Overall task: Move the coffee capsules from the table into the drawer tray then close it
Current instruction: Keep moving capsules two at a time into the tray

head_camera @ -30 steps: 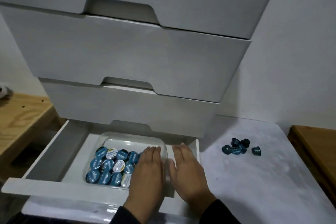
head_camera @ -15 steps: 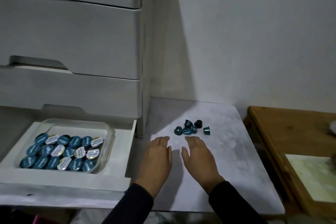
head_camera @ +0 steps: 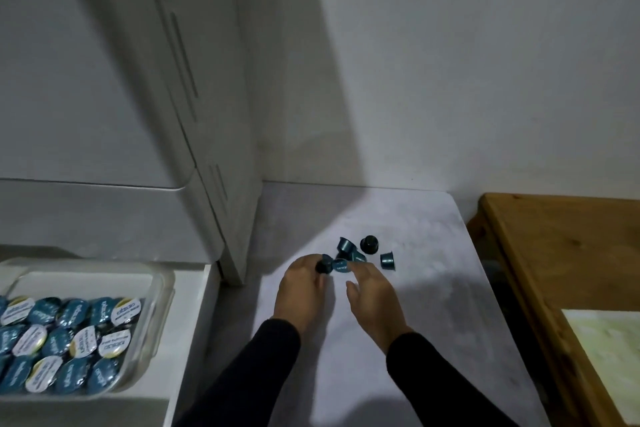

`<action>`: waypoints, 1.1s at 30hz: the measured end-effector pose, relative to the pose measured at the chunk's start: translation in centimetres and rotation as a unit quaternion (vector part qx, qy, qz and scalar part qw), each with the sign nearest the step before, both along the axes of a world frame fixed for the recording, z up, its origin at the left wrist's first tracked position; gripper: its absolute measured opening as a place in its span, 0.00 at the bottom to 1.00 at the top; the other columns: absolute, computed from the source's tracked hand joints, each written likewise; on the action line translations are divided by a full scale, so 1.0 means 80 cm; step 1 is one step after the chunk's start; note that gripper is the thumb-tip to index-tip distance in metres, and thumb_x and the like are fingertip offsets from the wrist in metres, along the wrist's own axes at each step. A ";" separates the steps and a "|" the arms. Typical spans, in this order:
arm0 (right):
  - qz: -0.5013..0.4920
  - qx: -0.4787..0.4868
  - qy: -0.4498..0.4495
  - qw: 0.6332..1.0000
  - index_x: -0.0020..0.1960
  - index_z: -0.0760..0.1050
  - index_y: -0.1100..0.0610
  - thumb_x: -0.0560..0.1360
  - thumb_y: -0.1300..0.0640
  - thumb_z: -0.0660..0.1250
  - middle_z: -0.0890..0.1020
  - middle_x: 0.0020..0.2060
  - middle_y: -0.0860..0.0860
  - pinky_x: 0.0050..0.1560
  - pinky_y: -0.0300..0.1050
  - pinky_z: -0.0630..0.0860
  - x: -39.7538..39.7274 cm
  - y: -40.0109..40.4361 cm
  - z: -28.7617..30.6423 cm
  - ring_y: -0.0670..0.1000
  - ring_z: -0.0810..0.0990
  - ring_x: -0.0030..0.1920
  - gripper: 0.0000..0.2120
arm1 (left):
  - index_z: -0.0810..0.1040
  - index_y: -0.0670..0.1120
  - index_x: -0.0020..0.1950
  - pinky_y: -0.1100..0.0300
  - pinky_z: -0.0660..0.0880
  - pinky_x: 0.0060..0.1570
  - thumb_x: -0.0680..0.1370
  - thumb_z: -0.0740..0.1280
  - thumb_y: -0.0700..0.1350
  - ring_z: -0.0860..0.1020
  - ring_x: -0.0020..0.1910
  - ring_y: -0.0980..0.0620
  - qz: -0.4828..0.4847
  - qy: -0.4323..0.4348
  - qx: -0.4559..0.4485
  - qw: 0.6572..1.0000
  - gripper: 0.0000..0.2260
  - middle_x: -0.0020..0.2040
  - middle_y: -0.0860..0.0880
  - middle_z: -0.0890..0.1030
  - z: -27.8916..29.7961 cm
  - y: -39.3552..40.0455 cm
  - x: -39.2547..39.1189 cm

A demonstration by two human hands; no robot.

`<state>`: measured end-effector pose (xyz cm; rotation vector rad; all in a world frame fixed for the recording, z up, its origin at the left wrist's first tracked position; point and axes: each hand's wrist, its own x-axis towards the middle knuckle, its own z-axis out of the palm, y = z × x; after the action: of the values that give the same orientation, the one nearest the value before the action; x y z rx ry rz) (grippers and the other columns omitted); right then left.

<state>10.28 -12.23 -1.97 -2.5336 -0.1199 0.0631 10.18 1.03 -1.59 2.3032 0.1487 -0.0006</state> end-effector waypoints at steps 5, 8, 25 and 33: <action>0.016 0.001 0.000 1.000 0.62 0.73 0.61 0.73 0.66 0.60 0.77 0.57 0.58 0.57 0.46 0.72 0.038 0.005 -0.008 0.57 0.75 0.57 0.17 | 0.64 0.53 0.34 0.71 0.62 0.34 0.71 0.61 0.43 0.70 0.35 0.59 0.000 0.011 -0.017 1.000 0.09 0.32 0.56 0.71 -0.020 -0.009 0.033; 0.027 -0.012 -0.014 0.999 0.61 0.74 0.61 0.72 0.68 0.62 0.78 0.56 0.58 0.55 0.45 0.72 0.051 0.008 -0.012 0.56 0.75 0.56 0.17 | 0.72 0.54 0.37 0.71 0.66 0.37 0.70 0.61 0.40 0.74 0.39 0.60 -0.024 0.028 -0.040 0.999 0.08 0.37 0.57 0.76 -0.033 -0.006 0.045; 0.005 0.022 -0.010 1.000 0.46 0.81 0.61 0.74 0.65 0.64 0.81 0.44 0.58 0.44 0.40 0.70 0.055 0.007 -0.031 0.57 0.78 0.45 0.07 | 0.81 0.48 0.52 0.65 0.73 0.52 0.78 0.63 0.43 0.80 0.47 0.56 0.087 0.062 -0.169 0.980 0.08 0.45 0.55 0.82 -0.054 0.012 0.045; -0.055 0.075 0.031 0.995 0.46 0.81 0.62 0.73 0.66 0.64 0.82 0.44 0.58 0.45 0.36 0.66 0.056 0.000 -0.034 0.54 0.77 0.46 0.07 | 0.83 0.46 0.52 0.82 0.66 0.45 0.77 0.63 0.39 0.78 0.46 0.60 0.111 0.054 -0.155 0.980 0.10 0.47 0.53 0.83 -0.050 0.015 0.049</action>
<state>14.78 -12.24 -4.69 -2.3818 0.0390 0.0853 14.07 2.24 -5.62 1.9656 0.4301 -0.0319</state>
